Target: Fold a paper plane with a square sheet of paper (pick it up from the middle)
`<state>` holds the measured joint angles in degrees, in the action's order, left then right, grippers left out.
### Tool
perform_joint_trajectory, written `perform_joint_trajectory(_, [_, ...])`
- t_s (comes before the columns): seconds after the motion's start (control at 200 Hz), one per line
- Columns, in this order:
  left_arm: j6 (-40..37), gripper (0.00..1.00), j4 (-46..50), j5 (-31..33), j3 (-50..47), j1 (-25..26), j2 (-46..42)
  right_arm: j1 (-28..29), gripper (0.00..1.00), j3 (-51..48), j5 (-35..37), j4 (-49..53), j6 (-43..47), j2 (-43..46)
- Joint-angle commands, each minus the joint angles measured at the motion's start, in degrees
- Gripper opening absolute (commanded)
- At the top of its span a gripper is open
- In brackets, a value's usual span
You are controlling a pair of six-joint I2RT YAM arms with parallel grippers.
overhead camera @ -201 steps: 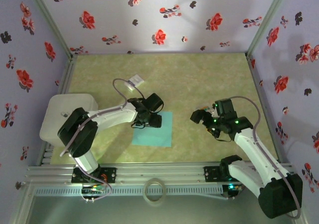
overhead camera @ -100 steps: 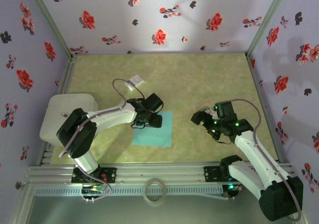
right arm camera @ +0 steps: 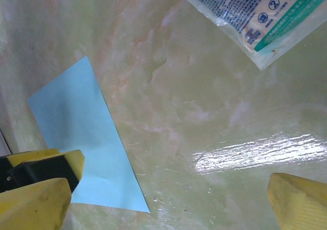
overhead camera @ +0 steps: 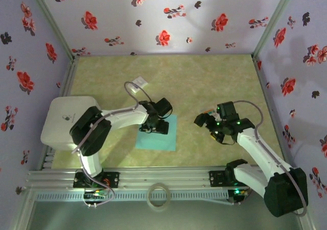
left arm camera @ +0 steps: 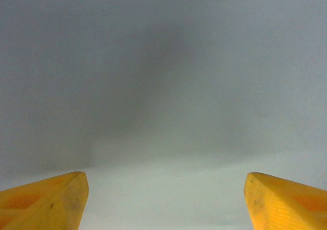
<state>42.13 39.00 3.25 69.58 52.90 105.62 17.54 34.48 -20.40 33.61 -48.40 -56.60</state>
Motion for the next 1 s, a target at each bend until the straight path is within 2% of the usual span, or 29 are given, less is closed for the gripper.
perform_joint_trajectory(0.0, [1.9, 0.81, 5.45, 2.99, 4.1, 0.64, 3.31, 0.36, 0.99, 2.47, 0.0, -0.93, 2.2, -0.66])
perform_joint_trajectory(0.28, [3.81, 0.87, 7.28, 5.63, 5.65, 0.53, 3.95, 0.31, 0.99, 4.1, -1.43, -2.02, 3.09, -3.09])
perform_joint_trajectory(0.995, [4.52, 0.88, 4.75, 2.75, 2.73, -0.08, 9.87, 0.32, 0.99, 3.62, -1.47, -3.29, 2.61, -4.46])
